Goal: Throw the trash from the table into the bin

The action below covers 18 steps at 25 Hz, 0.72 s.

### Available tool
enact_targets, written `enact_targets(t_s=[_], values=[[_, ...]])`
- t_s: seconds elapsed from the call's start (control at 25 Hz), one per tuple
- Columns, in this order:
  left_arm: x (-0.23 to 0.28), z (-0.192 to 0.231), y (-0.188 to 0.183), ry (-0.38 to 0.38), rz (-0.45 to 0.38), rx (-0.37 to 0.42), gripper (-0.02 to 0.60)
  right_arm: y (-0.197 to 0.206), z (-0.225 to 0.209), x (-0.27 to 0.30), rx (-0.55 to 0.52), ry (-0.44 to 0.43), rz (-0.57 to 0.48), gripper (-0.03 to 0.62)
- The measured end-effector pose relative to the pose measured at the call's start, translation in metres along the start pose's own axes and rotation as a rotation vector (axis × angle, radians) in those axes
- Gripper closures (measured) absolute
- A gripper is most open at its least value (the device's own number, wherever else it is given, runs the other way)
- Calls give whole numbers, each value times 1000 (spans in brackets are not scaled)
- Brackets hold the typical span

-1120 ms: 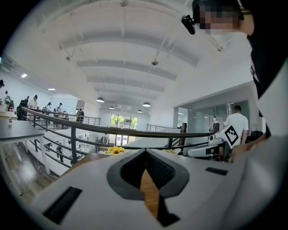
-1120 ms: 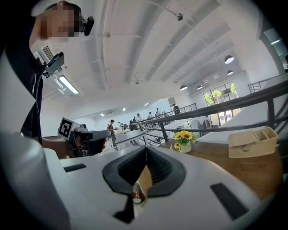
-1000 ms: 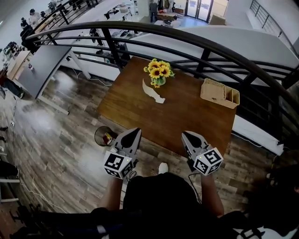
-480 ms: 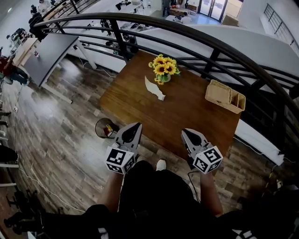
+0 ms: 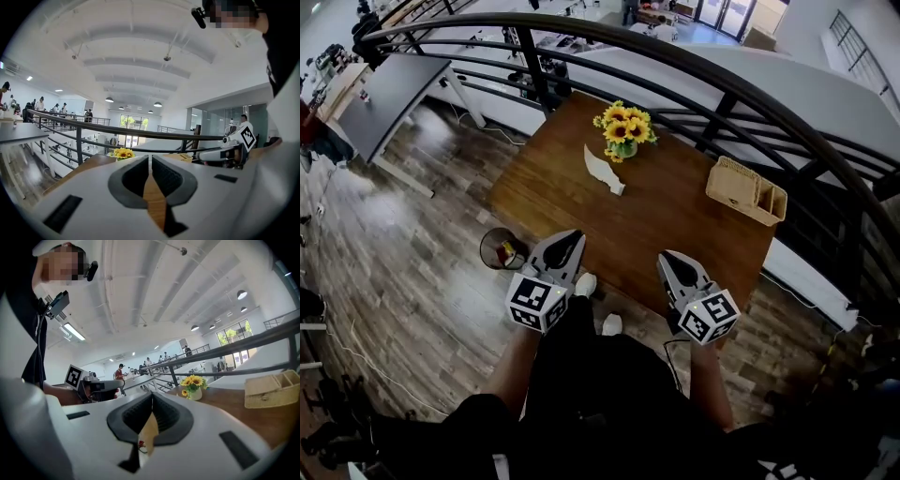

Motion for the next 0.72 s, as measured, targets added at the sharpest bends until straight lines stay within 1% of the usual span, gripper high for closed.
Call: enact_targets(t_s=[0.12, 0.28, 0.36, 0.48, 0.6, 0.72], values=[[18, 7, 0, 28, -1, 1, 569, -9, -7, 4, -9, 35, -9, 582], [43, 24, 5, 78, -7, 13, 569, -13, -17, 23, -23, 78, -3, 582], [60, 29, 11, 107, 4, 14, 569, -13, -23, 29, -19, 112, -1, 582], [87, 38, 27, 142, 45, 40, 569, -12, -30, 43, -20, 147, 0, 582], [115, 45, 46, 185, 97, 64, 563, -13, -38, 55, -19, 192, -28, 582], [141, 50, 66, 237, 150, 81, 527, -9, -47, 68, -6, 239, -37, 582]])
Point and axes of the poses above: the fingertips, and each gripper's own axes: x forward along the fingers, z to its left, y out of its underside, the point moved 2 cm from there along -x, backward along the fingers, and after that the axes turned 9 degrees about x, right-handed, at the moved point
